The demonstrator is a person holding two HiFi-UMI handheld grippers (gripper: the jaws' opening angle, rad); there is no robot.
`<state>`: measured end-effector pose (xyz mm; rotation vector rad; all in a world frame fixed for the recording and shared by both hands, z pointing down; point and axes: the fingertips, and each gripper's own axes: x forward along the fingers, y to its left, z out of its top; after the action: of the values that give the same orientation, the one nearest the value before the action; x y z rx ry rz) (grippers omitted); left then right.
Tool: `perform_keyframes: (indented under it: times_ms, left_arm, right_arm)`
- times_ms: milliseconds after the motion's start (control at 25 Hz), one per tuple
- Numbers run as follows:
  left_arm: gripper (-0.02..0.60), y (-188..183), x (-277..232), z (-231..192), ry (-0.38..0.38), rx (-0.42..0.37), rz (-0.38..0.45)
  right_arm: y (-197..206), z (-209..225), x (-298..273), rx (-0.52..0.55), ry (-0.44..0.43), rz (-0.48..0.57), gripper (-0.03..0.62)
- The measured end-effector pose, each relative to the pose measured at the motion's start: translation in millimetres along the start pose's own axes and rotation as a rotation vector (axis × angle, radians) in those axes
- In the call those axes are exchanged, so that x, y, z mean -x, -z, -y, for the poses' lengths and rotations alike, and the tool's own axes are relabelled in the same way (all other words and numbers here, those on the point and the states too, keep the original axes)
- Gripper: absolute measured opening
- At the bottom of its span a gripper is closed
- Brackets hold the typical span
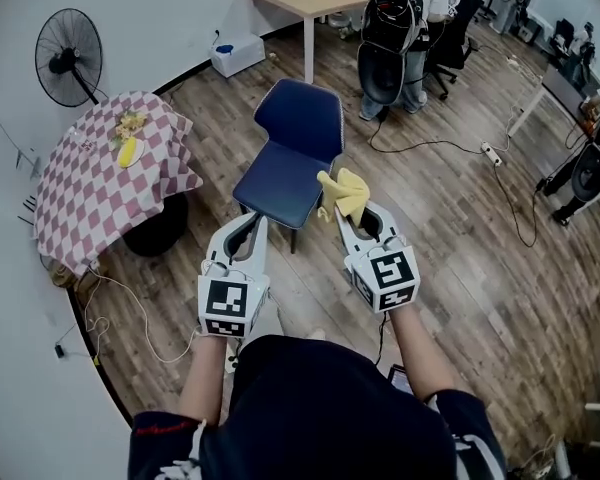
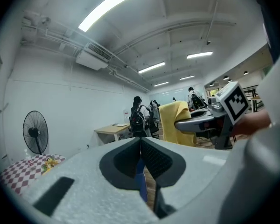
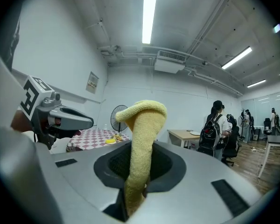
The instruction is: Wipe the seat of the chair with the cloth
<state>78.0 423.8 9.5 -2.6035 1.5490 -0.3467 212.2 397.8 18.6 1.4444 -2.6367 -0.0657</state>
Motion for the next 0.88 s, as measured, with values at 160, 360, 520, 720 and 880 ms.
perform_keyframes:
  times_ms: [160,360,520,720,880]
  left_arm:
    - [0.018,-2,-6,0,0.014,-0.02,-0.006]
    - [0.018,3,-14,-11,0.017,-0.023,-0.01]
    - [0.018,10,-28,-34,0.022,-0.011,-0.006]
    - [0.018,20,-55,-78,0.029,0.009,0.004]
    - [0.018,26,-85,-122,0.034,0.013,0.006]
  right_arm:
    - [-3,5,-5,-0.003,0.007,0.008,0.049]
    - [-3,5,-20,0.008,0.004,0.006,0.049]
    - [-4,6,-46,0.018,0.008,-0.005,0.049]
    - [-4,5,-97,0.035,0.012,-0.025,0.049]
    - [-9,8,-147,0.046,0.022,-0.036,0.049]
